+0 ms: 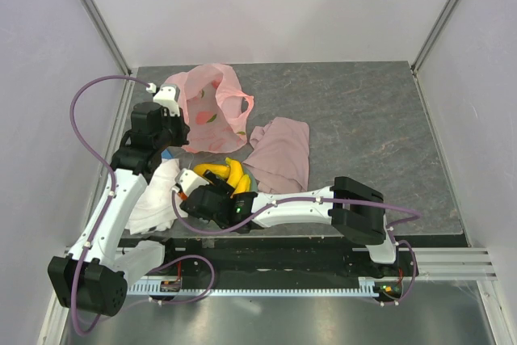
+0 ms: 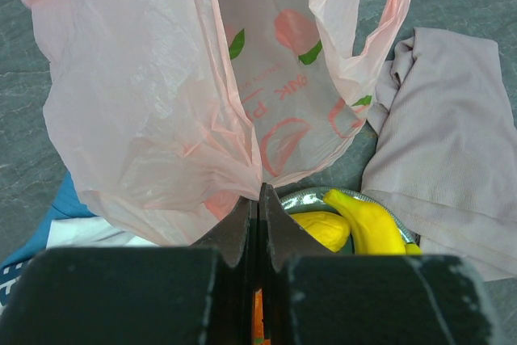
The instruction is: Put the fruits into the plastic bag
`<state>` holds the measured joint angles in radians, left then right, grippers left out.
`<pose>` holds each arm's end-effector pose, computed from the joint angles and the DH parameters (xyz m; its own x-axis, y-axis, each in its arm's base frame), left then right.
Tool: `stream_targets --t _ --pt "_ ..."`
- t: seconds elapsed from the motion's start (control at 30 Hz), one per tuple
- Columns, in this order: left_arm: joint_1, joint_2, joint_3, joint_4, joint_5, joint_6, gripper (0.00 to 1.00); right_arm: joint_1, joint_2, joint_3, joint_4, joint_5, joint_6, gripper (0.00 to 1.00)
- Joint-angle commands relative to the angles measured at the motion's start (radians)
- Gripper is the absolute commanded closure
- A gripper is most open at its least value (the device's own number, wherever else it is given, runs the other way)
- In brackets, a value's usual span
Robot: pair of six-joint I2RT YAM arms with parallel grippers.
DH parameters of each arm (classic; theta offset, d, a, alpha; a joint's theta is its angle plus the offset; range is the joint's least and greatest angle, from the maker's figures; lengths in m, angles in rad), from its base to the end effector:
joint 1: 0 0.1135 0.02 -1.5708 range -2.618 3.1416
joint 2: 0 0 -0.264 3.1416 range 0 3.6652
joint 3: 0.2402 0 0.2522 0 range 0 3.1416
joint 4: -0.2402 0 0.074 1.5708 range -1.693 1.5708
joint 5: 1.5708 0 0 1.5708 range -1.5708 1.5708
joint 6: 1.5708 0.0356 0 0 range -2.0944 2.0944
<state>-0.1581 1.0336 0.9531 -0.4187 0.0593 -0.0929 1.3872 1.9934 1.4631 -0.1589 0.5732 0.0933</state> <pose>0.2269 -0.0383 0.3280 -0.4901 -0.0156 -0.8716 0.1638 0.9804 -0.1097 0.1012 0.4390 0.2161 -0.1854 -0.5699 -0.8005 -0.7356 0.6207 -0.2715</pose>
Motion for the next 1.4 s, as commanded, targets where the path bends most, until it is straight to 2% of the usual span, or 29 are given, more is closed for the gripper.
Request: stream_targets --t 0.0,0.17,0.37,0.47,0.5,0.6,0.77,0.93,1.1,1.2,1.37 --pt "0.006 -0.001 0.013 0.015 0.019 -0.007 0.98 -0.002 -0.053 -0.006 0.053 -0.002 0.013 0.37" --pt "0.006 -0.004 0.013 0.015 0.022 -0.007 0.99 -0.016 -0.192 -0.101 0.145 -0.071 0.037 0.42" --pt "0.006 -0.007 0.013 0.017 0.031 -0.005 0.98 -0.108 -0.375 -0.219 0.232 -0.196 0.083 0.45" --pt "0.006 -0.01 0.012 0.021 0.051 -0.007 0.98 -0.235 -0.445 -0.306 0.315 -0.355 0.176 0.46" --pt "0.006 -0.013 0.01 0.027 0.072 -0.004 0.98 -0.316 -0.458 -0.328 0.343 -0.439 0.203 0.46" --pt "0.005 -0.021 0.004 0.04 0.102 -0.005 0.98 -0.418 -0.475 -0.363 0.423 -0.53 0.25 0.47" --pt "0.005 -0.023 0.003 0.044 0.123 -0.008 0.98 -0.496 -0.355 -0.259 0.458 -0.6 0.311 0.48" --pt "0.005 -0.026 0.003 0.047 0.142 -0.013 0.98 -0.508 -0.182 -0.103 0.469 -0.644 0.342 0.5" --pt "0.003 -0.032 0.003 0.054 0.168 -0.021 0.99 -0.508 0.008 0.057 0.389 -0.543 0.307 0.51" --pt "0.003 -0.033 0.004 0.055 0.175 -0.022 0.98 -0.507 0.095 0.192 0.326 -0.495 0.289 0.51" --pt "0.003 -0.037 0.003 0.054 0.18 -0.024 0.98 -0.487 0.205 0.327 0.283 -0.392 0.263 0.5"
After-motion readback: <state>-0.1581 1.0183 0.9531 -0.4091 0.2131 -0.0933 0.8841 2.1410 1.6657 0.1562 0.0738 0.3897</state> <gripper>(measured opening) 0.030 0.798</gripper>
